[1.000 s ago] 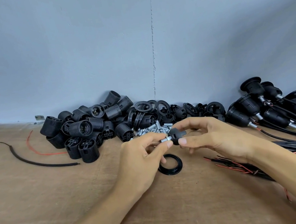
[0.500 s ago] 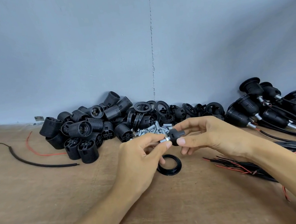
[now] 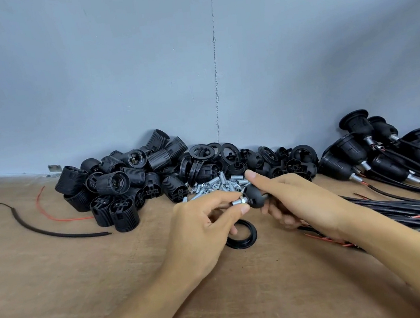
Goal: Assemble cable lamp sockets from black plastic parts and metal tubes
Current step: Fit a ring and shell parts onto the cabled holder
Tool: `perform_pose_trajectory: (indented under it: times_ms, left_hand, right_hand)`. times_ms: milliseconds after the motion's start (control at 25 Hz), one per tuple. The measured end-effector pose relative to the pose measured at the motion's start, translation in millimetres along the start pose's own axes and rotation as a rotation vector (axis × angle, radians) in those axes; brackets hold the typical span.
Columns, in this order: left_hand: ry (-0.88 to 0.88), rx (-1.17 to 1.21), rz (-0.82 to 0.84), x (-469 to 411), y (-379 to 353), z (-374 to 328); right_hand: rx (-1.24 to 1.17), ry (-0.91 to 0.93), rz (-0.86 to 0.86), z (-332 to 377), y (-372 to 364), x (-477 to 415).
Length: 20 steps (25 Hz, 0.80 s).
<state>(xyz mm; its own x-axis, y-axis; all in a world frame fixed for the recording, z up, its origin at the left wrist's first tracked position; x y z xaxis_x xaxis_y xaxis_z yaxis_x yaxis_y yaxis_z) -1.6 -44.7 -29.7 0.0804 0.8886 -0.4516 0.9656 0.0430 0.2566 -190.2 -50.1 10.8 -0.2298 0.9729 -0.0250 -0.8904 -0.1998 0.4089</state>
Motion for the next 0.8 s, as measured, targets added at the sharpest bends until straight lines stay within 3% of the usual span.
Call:
perform_pose_trajectory:
  times_ms: [120,280,560,680,800]
  left_hand:
    - [-0.003,-0.005,-0.018,-0.1,0.0,1.8]
    - [0.002,-0.007,-0.032,-0.6,-0.5,3.2]
    - [0.044,0.040,-0.016,-3.0,1.2,4.1]
    - [0.036,0.036,0.019,-0.8,-0.4,2.5]
    - [0.036,0.033,0.003,-1.0,-0.7,3.6]
  right_hand:
    - [-0.143,0.021,-0.060,-2.1,-5.7,-1.8]
    - [-0.143,0.069,-0.078,-1.8,-5.6,-3.1]
    - [-0.127,0.060,0.213,-0.3,12.4,0.5]
    - [-0.073,-0.021,0.172,0.1,8.4,0.5]
    - [-0.128,0.024,0.058,-0.5,0.6,-0.9]
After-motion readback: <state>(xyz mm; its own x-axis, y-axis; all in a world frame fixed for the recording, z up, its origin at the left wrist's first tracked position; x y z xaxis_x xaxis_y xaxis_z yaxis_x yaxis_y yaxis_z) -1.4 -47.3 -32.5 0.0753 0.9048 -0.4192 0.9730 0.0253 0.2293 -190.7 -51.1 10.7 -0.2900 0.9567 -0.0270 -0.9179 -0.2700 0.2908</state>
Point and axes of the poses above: each hand's wrist, its own x-axis away from the middle knuckle, its own y-axis out of the back of the hand, z = x × y, the point moved 1 cm from there along -x, towards the middle knuckle, and after that the axes turned 6 degrees about y, right-handed, at the moved point
